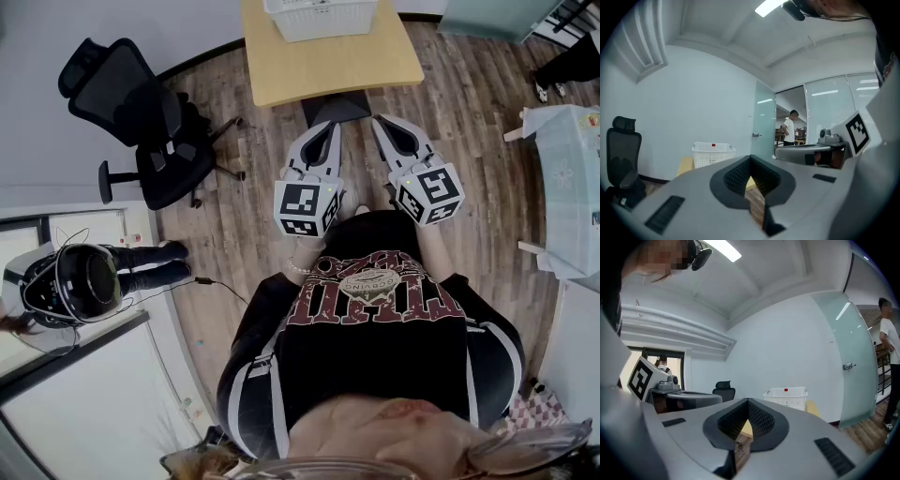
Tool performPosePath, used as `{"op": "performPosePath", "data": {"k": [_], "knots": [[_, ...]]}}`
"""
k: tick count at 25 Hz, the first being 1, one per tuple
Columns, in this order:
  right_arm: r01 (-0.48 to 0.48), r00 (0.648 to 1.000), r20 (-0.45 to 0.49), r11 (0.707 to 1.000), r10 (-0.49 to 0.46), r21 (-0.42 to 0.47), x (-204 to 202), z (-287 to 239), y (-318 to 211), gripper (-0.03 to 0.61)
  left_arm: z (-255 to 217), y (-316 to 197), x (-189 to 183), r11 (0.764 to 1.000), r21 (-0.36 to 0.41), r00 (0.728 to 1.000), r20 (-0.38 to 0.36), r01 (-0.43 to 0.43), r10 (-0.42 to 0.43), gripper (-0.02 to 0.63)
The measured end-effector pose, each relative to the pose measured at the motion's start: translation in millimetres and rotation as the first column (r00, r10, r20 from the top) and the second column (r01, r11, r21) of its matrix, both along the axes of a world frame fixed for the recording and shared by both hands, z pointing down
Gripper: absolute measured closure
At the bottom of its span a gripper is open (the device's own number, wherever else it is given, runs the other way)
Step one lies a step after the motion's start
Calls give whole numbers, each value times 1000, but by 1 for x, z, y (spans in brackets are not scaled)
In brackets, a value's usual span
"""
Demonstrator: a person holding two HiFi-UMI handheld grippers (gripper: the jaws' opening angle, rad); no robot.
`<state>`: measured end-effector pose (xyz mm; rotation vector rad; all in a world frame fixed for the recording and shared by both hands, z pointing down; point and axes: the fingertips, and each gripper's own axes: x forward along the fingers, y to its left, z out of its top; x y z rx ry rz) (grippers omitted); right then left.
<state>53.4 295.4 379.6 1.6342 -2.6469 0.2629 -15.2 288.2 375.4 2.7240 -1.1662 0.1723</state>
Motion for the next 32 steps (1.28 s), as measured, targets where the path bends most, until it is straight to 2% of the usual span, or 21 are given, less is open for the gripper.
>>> {"op": "performPosePath", "data": {"k": [12, 26, 32], "knots": [[17, 1000, -1, 1000, -17, 5, 34, 2, 14, 561, 1, 13, 32, 1000, 0, 1000, 4, 24, -24, 566], [5, 1000, -6, 1000, -5, -16, 41, 10, -8, 561, 11, -9, 38, 999, -20, 1000, 11, 28, -27, 566], [-13, 1000, -1, 1000, 13, -20, 40, 10, -33, 561, 11, -37, 38, 1000, -17, 1000, 13, 4, -4, 566]]}}
